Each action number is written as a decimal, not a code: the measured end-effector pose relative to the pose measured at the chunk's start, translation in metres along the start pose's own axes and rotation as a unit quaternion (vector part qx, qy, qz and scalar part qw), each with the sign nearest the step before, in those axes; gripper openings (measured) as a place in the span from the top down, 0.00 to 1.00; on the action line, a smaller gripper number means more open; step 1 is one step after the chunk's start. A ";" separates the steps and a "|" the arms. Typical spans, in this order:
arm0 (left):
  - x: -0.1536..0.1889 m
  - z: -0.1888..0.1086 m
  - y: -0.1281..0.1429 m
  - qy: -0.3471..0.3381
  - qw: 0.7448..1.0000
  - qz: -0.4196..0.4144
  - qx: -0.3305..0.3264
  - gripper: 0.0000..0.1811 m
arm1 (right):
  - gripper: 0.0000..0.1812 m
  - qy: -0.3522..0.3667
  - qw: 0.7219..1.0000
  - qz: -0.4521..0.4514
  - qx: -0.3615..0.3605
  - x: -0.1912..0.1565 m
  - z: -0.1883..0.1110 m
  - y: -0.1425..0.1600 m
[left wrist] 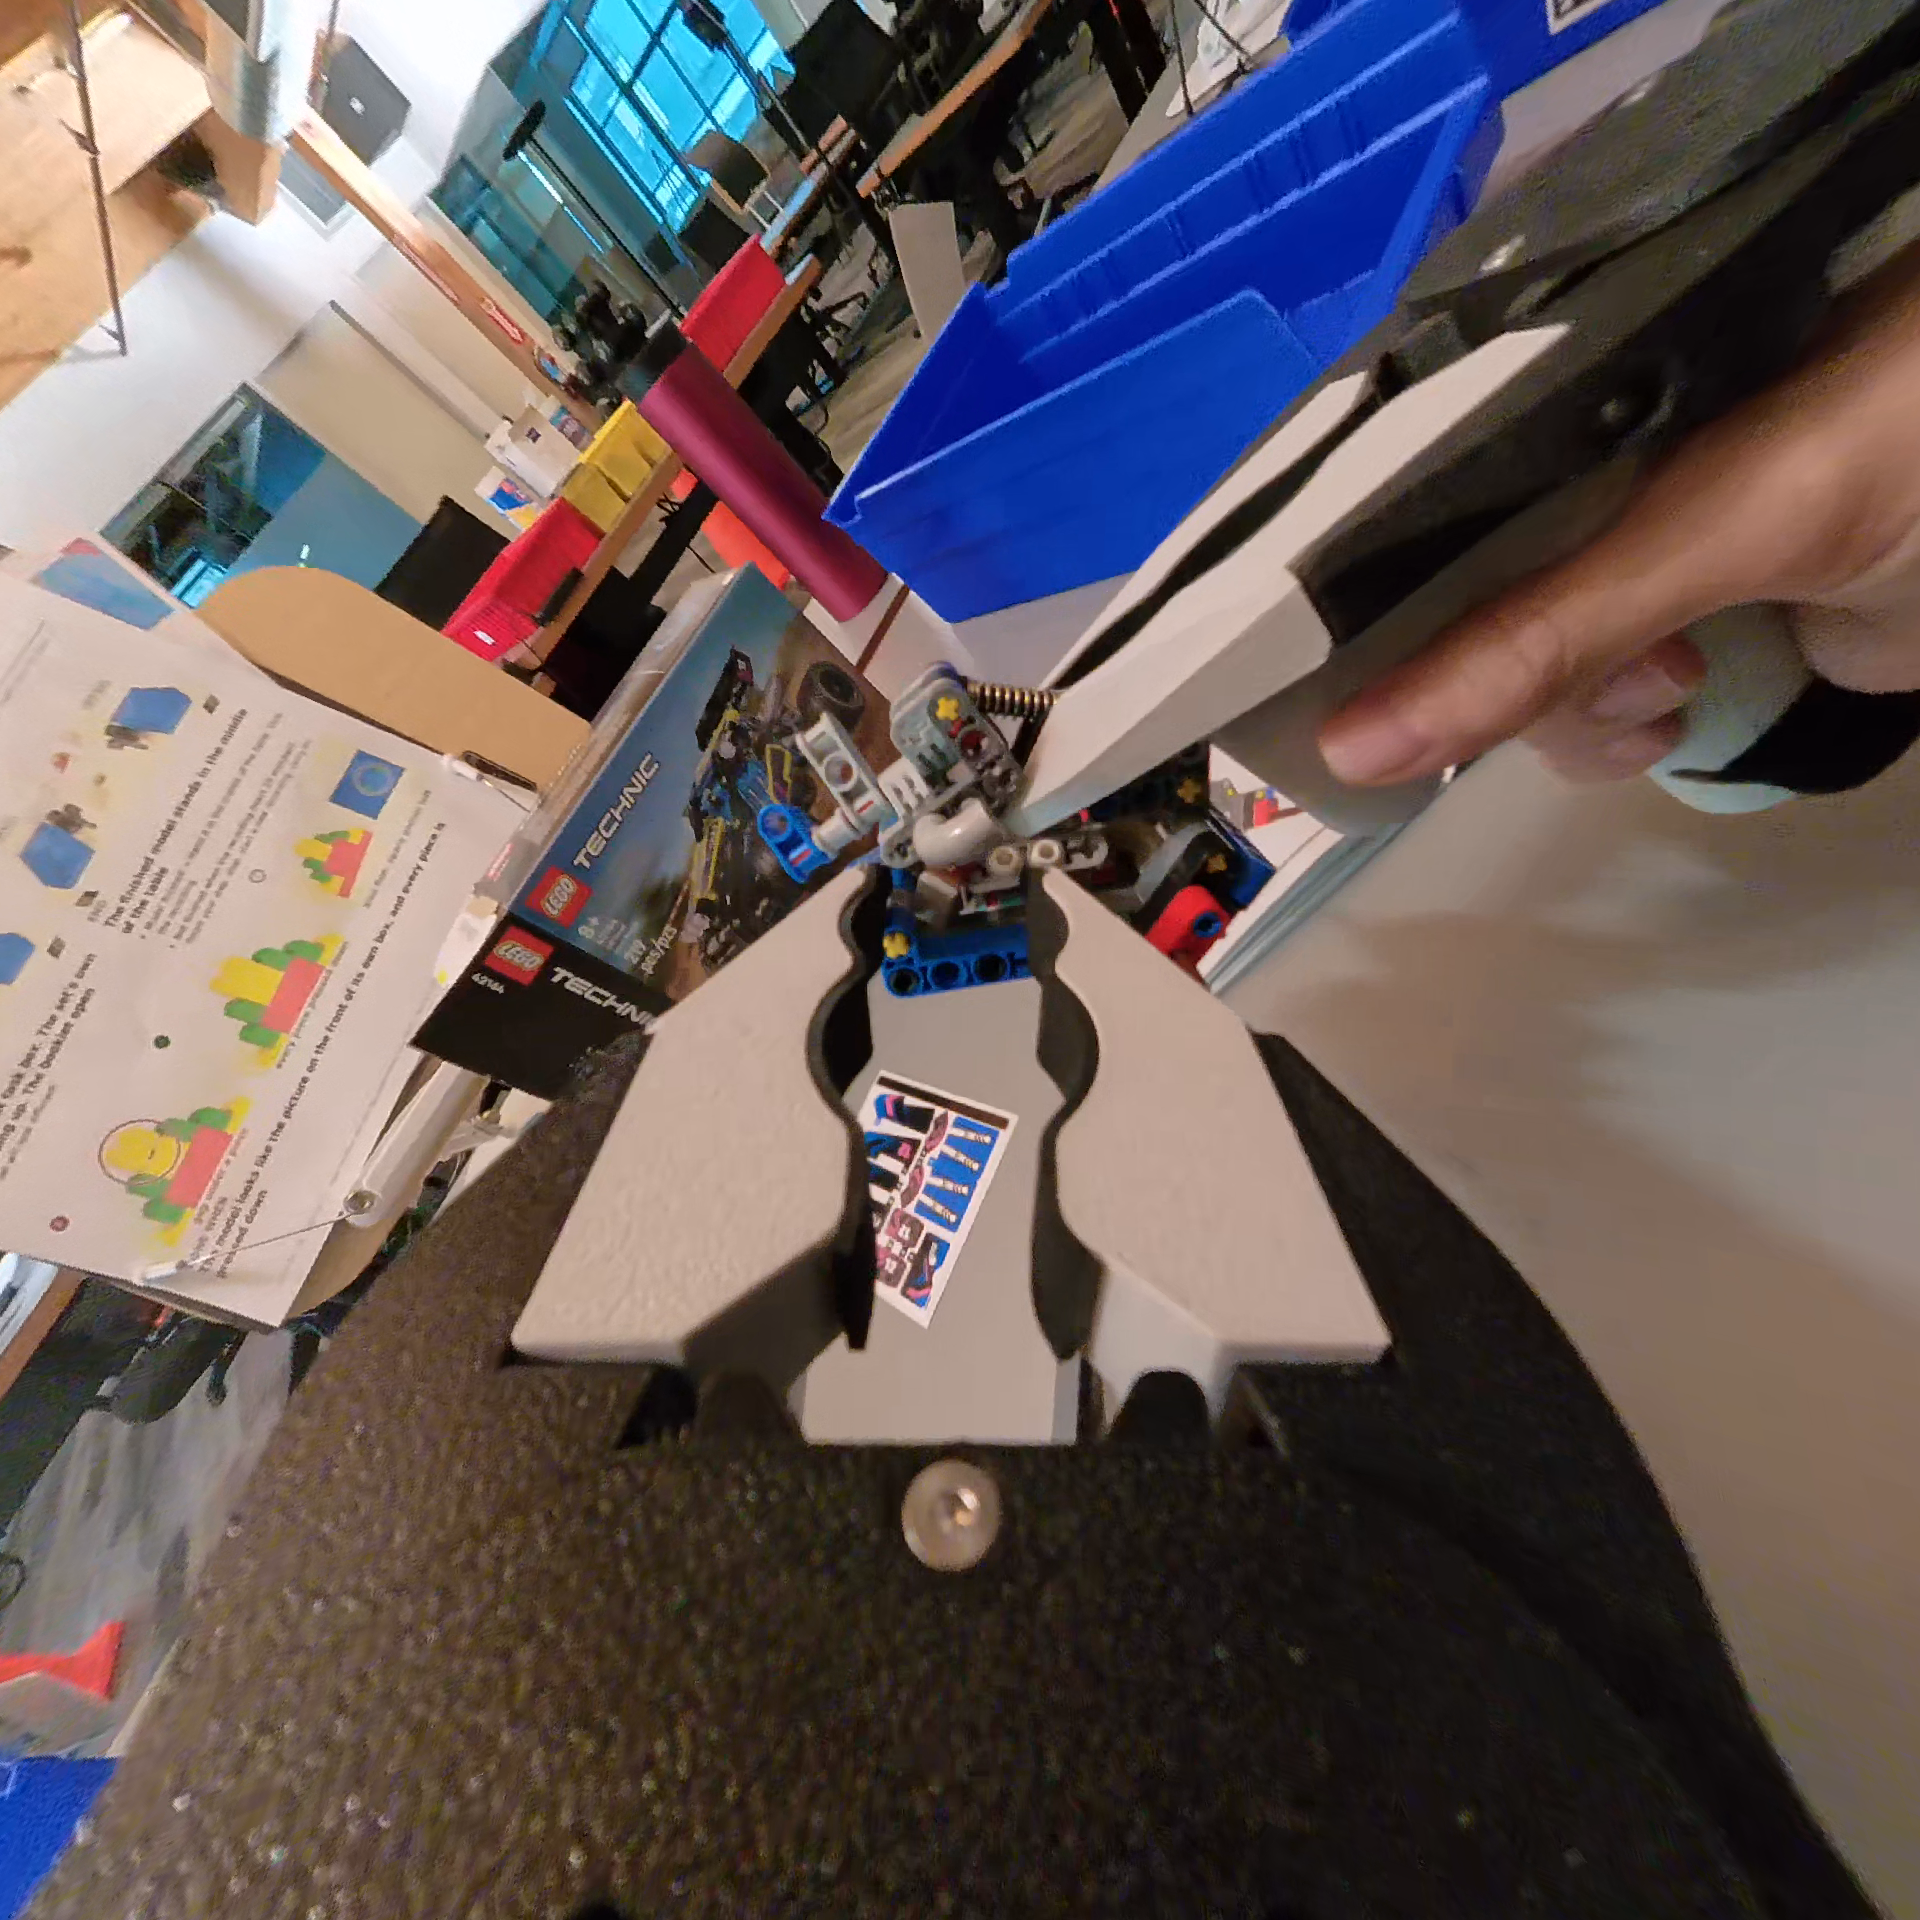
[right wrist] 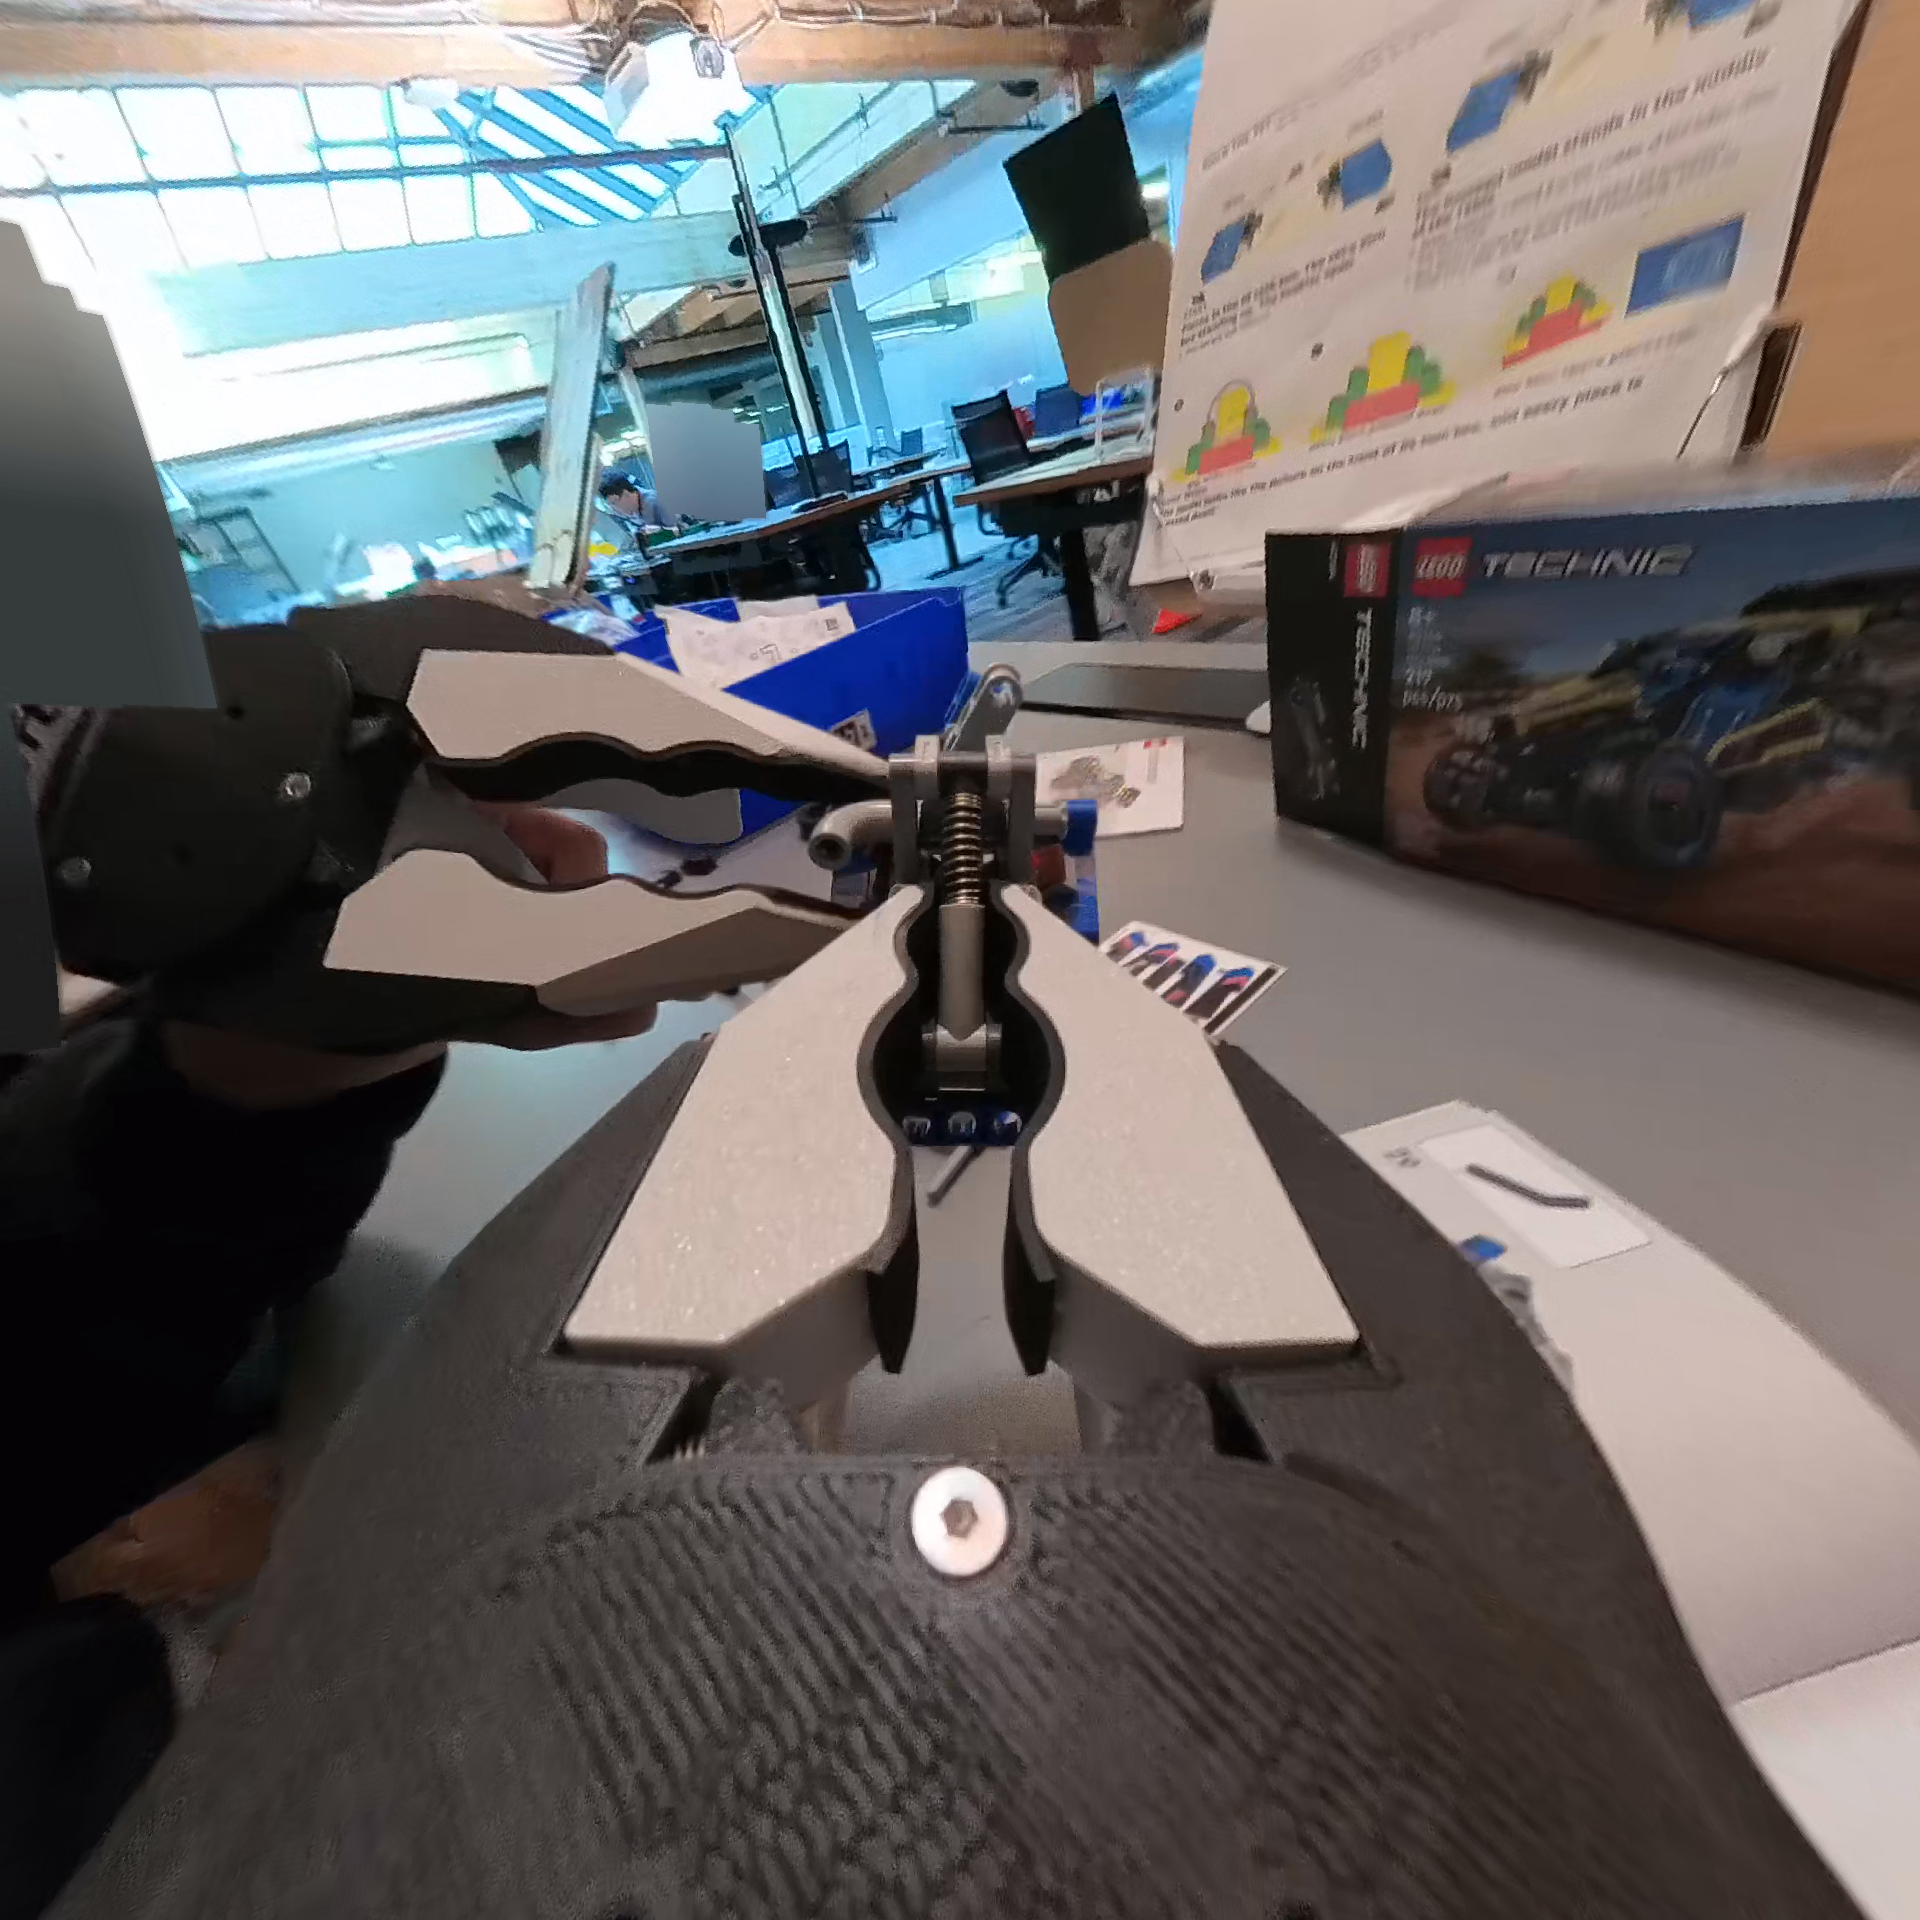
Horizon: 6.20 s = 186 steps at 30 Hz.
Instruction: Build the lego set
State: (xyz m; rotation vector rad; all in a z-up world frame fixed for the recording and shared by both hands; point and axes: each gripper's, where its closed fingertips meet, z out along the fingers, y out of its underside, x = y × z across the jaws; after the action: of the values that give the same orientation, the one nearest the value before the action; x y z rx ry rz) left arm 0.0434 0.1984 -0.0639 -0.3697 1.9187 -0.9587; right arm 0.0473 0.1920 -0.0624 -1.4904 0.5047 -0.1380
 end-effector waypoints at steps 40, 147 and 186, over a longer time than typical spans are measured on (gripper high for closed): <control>0.019 0.003 0.017 0.110 0.989 -0.089 -0.037 0.86 | 0.97 -0.115 0.937 0.326 -0.058 -0.001 0.009 0.035; -0.002 0.005 0.002 -0.041 0.995 -0.089 -0.017 0.97 | 0.97 0.060 0.997 0.002 0.043 0.005 -0.003 -0.005; -0.030 -0.035 -0.003 0.136 0.960 -0.232 0.083 0.87 | 0.97 -0.149 0.968 -0.170 0.106 -0.033 -0.018 -0.021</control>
State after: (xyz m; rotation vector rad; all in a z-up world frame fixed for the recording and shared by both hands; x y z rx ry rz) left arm 0.0292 0.2307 -0.0339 -0.6326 2.0178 -1.5363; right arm 0.0152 0.1863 -0.0340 -1.3470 -0.0111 -0.2249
